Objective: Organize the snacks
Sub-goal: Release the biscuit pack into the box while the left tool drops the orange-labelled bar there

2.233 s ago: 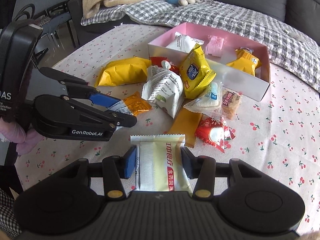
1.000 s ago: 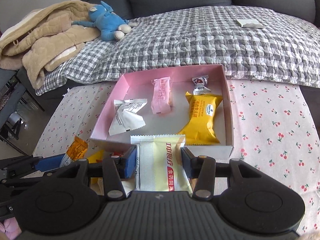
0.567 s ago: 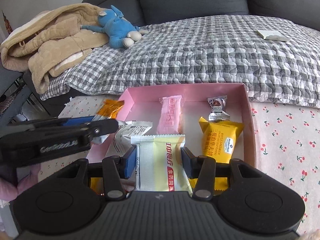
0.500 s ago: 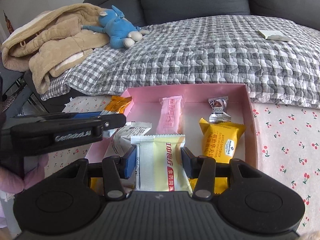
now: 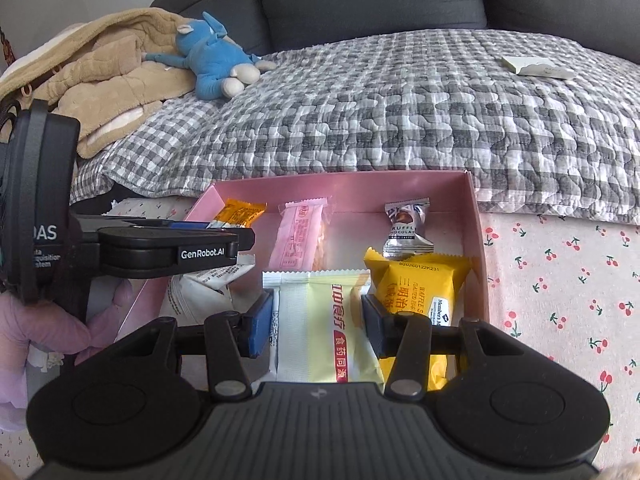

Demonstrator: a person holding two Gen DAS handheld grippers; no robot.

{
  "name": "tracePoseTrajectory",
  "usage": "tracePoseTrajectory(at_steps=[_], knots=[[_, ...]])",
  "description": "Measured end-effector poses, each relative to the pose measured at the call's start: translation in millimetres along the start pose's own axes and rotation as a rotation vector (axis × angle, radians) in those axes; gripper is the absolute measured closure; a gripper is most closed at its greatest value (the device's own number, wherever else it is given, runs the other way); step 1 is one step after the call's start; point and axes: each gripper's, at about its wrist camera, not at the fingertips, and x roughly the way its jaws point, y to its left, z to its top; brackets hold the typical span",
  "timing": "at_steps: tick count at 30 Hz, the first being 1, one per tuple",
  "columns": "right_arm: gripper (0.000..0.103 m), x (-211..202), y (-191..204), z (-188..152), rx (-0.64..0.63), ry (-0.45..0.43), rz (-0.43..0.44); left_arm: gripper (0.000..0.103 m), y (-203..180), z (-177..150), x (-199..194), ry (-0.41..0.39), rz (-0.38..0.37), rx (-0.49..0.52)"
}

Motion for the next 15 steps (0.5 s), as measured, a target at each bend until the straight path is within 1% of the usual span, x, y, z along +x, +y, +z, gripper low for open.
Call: tracePoseTrajectory(at_steps=[2, 5, 6, 7, 9, 10, 12, 13, 14, 15], knots=[[0.058, -1, 3, 0, -0.013, 0.001, -0.006, 0.061, 1, -2, 0, -0.012, -0.005, -0.006], [0.056, -4, 5, 1, -0.017, -0.010, -0.008, 0.060, 1, -4, -6, -0.031, -0.012, 0.000], [0.053, -6, 5, 2, -0.015, -0.015, -0.006, 0.057, 1, -5, -9, -0.037, -0.017, 0.007], [0.049, -8, 5, 3, -0.011, -0.020, -0.005, 0.051, 1, -5, -13, -0.045, -0.022, 0.013], [0.043, -14, 6, 4, -0.006, -0.031, -0.005, 0.038, 2, -6, -23, -0.068, -0.027, 0.020], [0.040, -18, 6, 5, -0.005, -0.035, -0.004, 0.036, 2, -7, -29, -0.082, -0.033, 0.022], [0.036, -25, 9, 5, -0.011, -0.035, -0.007, 0.027, 5, -10, -40, -0.099, -0.050, 0.019], [0.034, -27, 11, 5, -0.016, -0.033, -0.011, 0.025, 6, -12, -46, -0.106, -0.059, 0.014], [0.033, -31, 13, 4, -0.021, -0.030, -0.016, 0.020, 8, -14, -52, -0.111, -0.066, 0.010], [0.032, -34, 16, 4, -0.027, -0.028, -0.021, 0.018, 10, -17, -58, -0.114, -0.072, 0.008]])
